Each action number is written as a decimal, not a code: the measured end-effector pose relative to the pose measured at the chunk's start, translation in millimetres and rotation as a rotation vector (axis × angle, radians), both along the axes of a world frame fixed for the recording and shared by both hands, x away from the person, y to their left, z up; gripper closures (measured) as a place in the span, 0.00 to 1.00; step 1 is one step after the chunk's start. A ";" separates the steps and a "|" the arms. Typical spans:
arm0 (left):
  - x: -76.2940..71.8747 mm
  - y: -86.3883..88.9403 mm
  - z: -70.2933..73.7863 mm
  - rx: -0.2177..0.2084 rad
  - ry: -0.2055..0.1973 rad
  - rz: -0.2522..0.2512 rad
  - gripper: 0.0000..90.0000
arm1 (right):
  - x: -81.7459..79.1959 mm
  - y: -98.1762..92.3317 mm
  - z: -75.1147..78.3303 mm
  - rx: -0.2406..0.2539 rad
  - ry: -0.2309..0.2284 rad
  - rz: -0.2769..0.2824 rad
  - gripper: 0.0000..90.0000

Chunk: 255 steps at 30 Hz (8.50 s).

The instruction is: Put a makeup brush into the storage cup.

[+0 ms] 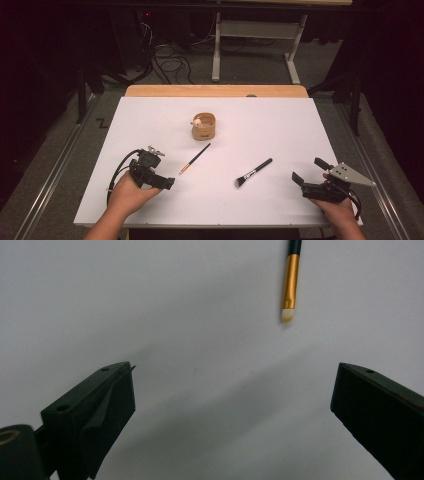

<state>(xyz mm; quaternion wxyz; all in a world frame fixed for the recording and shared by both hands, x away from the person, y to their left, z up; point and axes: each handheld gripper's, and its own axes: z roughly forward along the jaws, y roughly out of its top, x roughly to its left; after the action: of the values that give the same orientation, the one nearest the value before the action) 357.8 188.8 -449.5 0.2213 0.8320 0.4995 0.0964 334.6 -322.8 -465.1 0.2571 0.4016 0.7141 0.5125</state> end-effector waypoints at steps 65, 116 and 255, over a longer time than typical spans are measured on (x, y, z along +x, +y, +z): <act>93.1 -82.8 3.8 0.032 0.141 -0.181 0.62 | -4.4 4.4 -4.5 0.010 0.020 0.031 0.00; 94.4 -88.6 -7.7 0.094 0.143 -0.181 0.92 | -6.0 3.4 -2.6 0.025 0.015 0.027 0.00; 6.8 -110.1 50.2 0.119 0.003 -0.569 0.92 | 9.3 103.1 29.8 -0.158 -0.078 0.234 0.20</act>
<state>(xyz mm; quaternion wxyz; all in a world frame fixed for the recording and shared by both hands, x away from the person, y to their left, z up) 364.6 78.7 -399.3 0.1895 0.9503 0.2399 0.0585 343.9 -219.7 -435.4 0.2539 0.2741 0.7836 0.4964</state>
